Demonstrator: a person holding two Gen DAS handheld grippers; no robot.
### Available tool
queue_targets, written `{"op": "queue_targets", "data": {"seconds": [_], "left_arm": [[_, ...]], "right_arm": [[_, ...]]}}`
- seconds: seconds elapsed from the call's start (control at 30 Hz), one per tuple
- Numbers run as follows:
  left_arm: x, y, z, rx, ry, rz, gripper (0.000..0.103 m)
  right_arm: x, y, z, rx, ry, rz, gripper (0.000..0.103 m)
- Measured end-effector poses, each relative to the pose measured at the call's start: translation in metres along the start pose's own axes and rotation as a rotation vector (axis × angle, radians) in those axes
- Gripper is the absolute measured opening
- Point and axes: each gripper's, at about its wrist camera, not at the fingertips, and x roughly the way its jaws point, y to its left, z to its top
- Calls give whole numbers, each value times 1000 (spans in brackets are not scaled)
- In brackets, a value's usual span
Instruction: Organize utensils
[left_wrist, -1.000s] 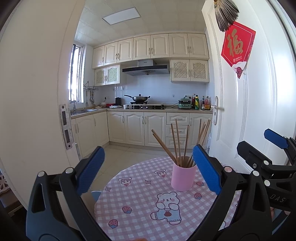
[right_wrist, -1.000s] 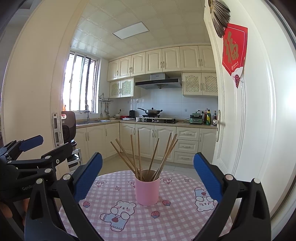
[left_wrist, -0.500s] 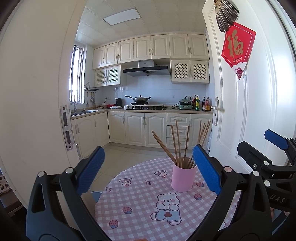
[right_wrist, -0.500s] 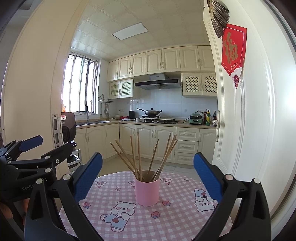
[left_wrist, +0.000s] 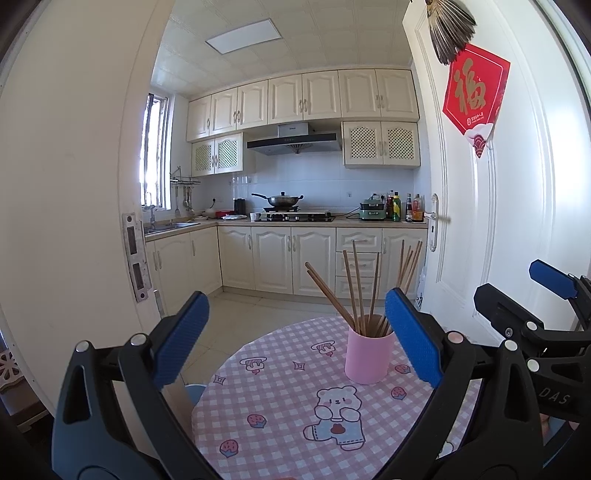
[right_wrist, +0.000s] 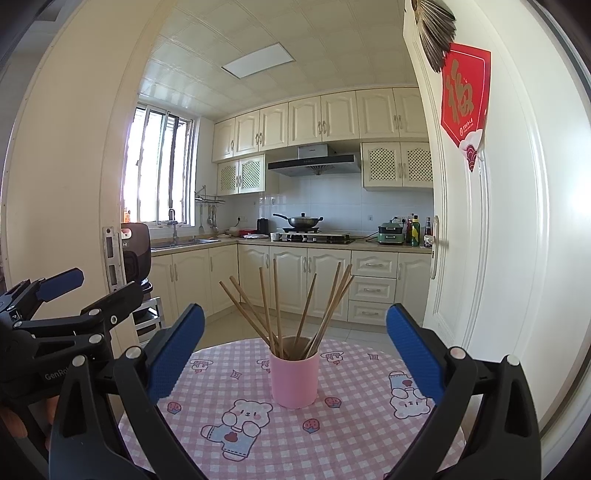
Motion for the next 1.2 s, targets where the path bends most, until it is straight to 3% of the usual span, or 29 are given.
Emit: {"op": "queue_targets", "data": {"seconds": [1.2], "left_arm": [[-2, -1, 0, 6, 2, -2, 94]], "right_arm": [[-2, 3, -2, 5, 6, -2, 95]]}}
